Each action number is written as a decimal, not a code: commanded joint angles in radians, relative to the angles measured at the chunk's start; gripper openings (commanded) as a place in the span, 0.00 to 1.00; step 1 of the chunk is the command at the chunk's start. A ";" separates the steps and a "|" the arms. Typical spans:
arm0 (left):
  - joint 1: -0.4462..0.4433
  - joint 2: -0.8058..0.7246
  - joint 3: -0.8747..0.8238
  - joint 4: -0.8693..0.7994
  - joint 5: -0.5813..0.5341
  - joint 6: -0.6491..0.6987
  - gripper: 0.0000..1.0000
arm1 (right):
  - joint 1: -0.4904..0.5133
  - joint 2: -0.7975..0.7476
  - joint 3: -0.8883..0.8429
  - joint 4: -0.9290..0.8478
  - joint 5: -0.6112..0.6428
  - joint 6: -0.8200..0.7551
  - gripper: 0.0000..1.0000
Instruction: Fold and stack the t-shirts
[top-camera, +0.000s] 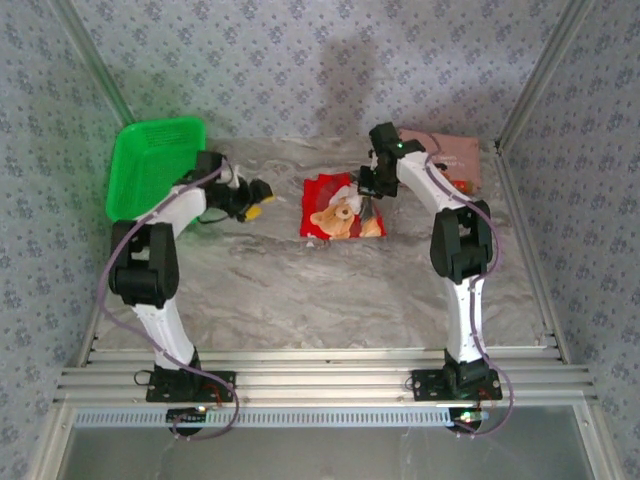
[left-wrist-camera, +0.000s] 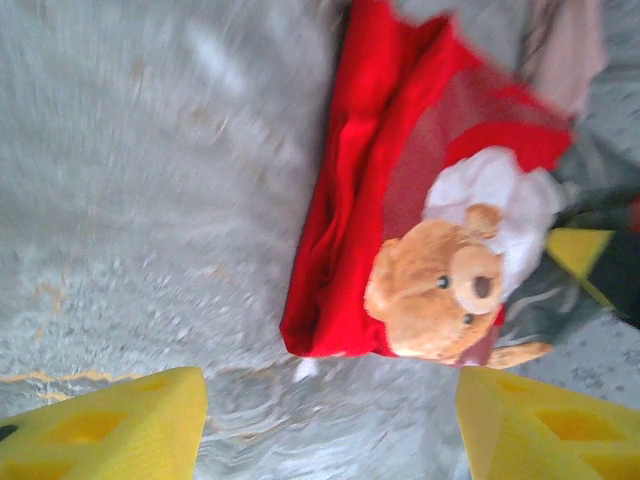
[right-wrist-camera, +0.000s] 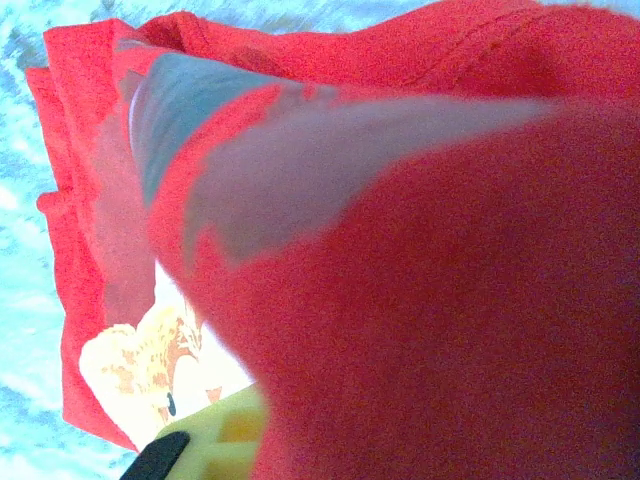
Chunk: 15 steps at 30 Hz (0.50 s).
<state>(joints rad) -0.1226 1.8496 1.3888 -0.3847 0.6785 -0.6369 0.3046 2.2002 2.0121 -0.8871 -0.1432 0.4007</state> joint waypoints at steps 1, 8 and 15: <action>0.006 -0.110 0.100 -0.097 -0.032 0.021 0.67 | -0.018 0.073 0.170 -0.126 0.146 -0.120 0.00; 0.008 -0.238 0.073 -0.194 -0.063 0.050 0.67 | -0.053 0.255 0.536 -0.256 0.264 -0.299 0.00; 0.008 -0.389 -0.064 -0.243 -0.104 0.084 0.67 | -0.122 0.221 0.513 -0.132 0.313 -0.330 0.00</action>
<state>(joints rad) -0.1139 1.5238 1.3678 -0.5640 0.6006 -0.5865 0.2150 2.4413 2.5057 -1.0634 0.1062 0.1295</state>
